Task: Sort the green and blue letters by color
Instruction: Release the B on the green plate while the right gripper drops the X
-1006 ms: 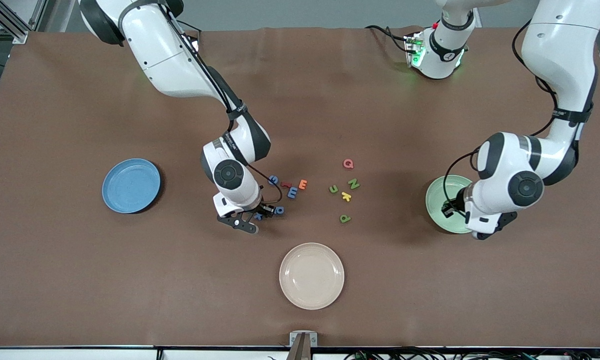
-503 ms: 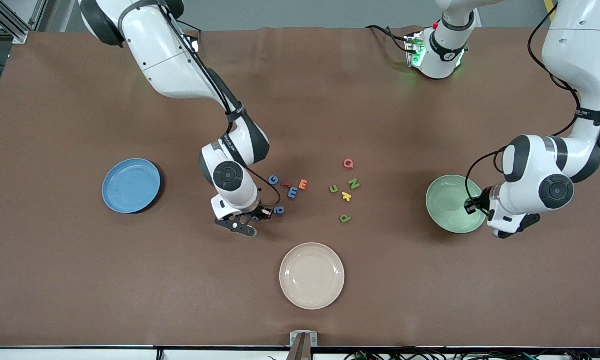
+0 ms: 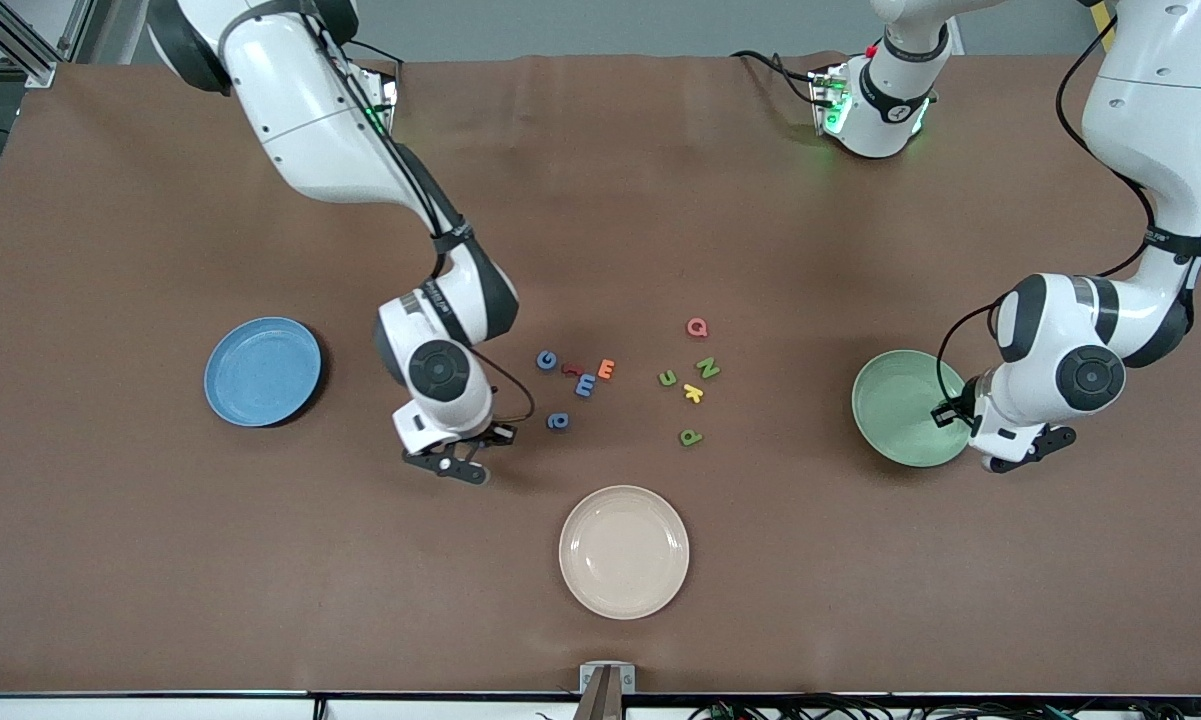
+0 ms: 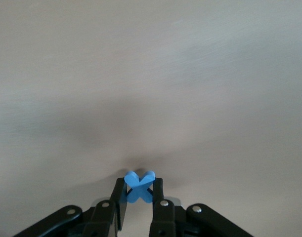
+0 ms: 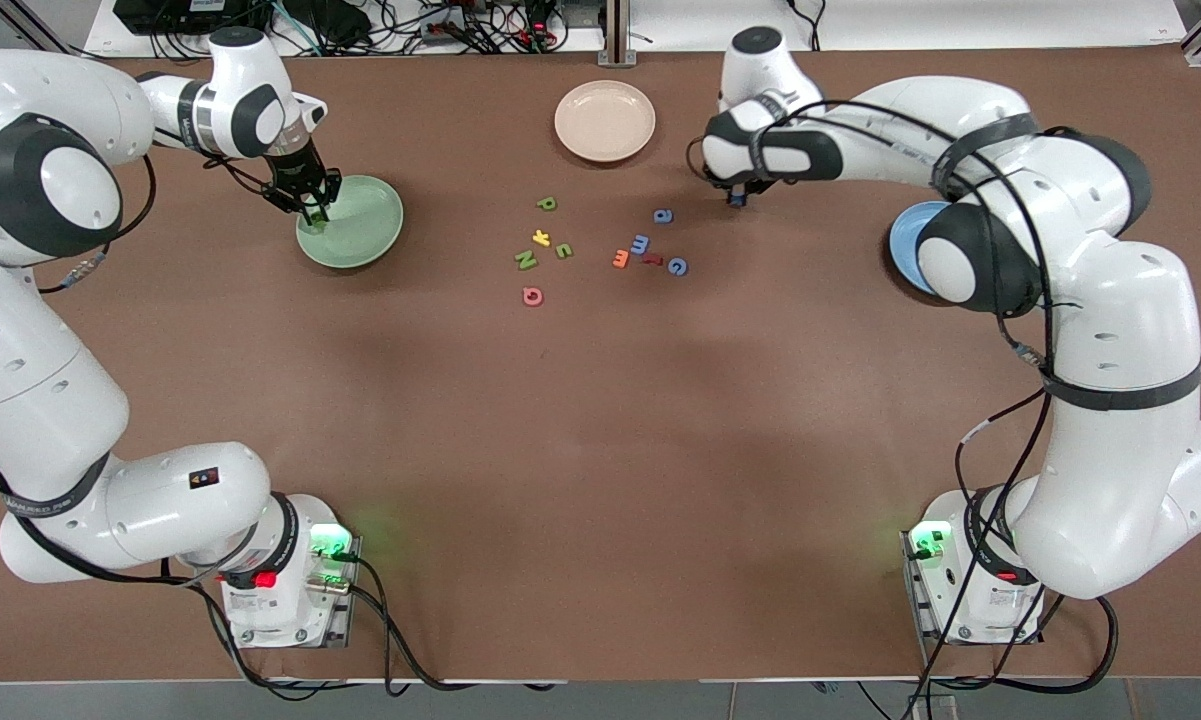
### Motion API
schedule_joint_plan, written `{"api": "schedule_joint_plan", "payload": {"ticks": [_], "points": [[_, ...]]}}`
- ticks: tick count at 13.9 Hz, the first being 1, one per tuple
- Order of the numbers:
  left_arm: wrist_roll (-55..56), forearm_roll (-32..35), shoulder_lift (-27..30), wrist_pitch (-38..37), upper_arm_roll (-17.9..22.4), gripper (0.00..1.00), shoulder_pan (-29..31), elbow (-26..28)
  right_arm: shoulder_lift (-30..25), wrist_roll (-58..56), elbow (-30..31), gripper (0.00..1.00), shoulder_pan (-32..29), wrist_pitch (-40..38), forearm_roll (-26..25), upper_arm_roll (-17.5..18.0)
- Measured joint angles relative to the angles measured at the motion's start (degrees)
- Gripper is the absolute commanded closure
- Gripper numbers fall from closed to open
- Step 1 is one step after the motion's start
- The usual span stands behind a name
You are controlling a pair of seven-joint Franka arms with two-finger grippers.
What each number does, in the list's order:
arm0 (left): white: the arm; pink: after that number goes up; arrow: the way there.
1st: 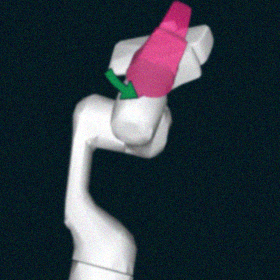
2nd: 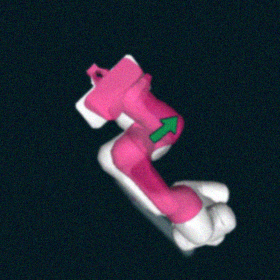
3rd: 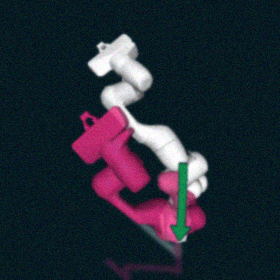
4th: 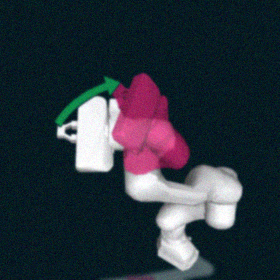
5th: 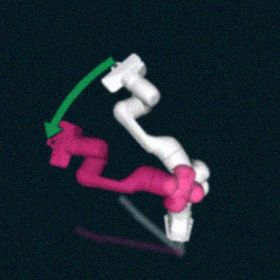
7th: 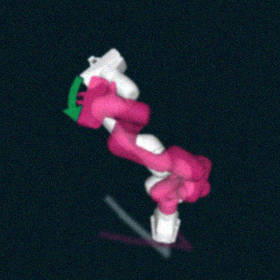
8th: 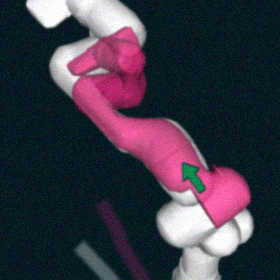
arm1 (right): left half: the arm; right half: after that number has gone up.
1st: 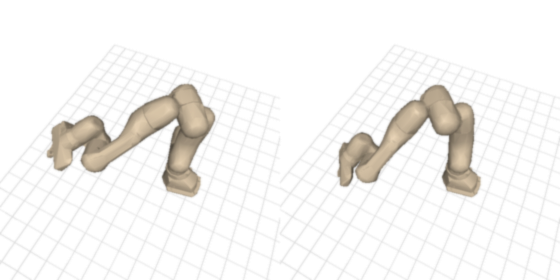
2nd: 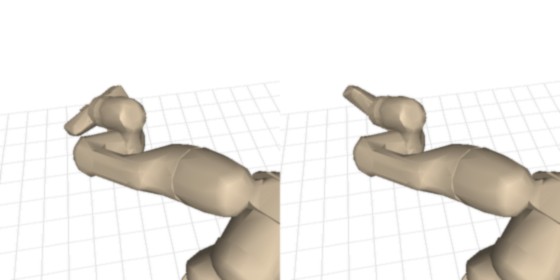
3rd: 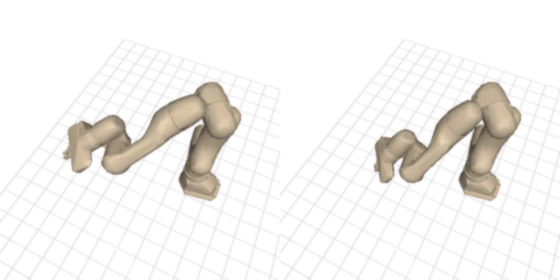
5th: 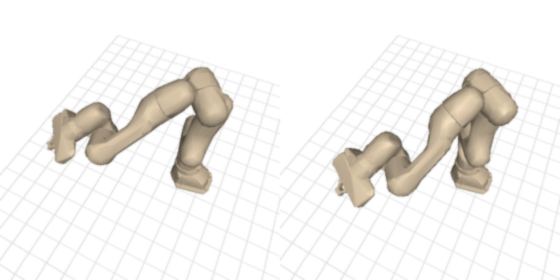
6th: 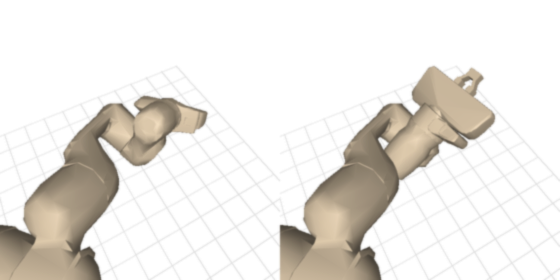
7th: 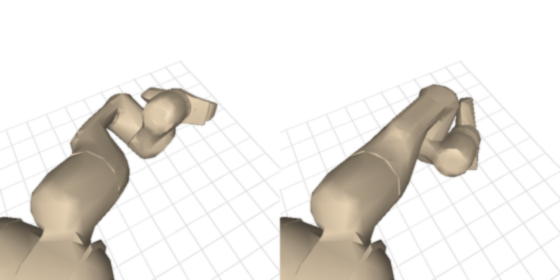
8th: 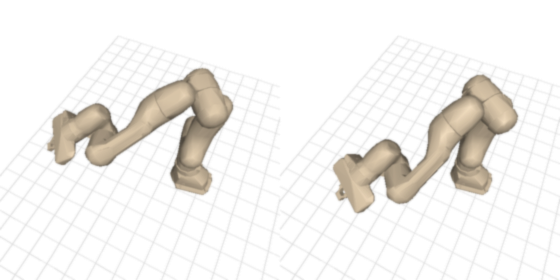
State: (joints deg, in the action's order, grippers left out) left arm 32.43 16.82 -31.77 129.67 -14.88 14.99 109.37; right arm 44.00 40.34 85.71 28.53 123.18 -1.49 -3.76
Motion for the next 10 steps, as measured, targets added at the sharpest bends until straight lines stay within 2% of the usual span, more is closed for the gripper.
{"api": "schedule_joint_plan", "payload": {"ticks": [3,5,6,7,8,9,10], "points": [[0.0,0.0,0.0,0.8,-0.1,0.98,0.0,0.2,-7.3,-12.3,3.6,1.0,-5.9,-6.4,-0.1,-0.2],[0.0,0.0,-0.1,1.2,-0.2,0.89,0.0,0.2,-13.0,-20.4,9.6,1.0,-10.0,-6.7,-0.2,-0.3],[0.0,0.3,-0.1,1.5,-0.2,0.68,0.0,0.2,-15.6,-24.3,13.0,1.0,-12.1,-6.3,-0.2,-0.4],[0.0,0.8,-0.2,1.8,-0.2,0.33,0.0,0.2,-17.9,-28.1,16.3,1.0,-14.3,-5.4,-0.3,-0.4],[0.0,1.1,-0.3,1.9,-0.2,0.12,0.0,0.2,-20.0,-32.0,19.6,1.0,-16.5,-3.8,-0.3,-0.4],[0.0,1.1,-0.3,2.1,-0.3,0.0,0.0,0.2,-21.8,-35.5,23.0,1.0,-18.8,-1.6,-0.3,-0.4],[0.0,1.1,-0.3,2.3,-0.4,0.0,0.0,0.1,-23.4,-38.5,26.4,1.0,-20.9,0.8,-0.3,-0.4]]}}
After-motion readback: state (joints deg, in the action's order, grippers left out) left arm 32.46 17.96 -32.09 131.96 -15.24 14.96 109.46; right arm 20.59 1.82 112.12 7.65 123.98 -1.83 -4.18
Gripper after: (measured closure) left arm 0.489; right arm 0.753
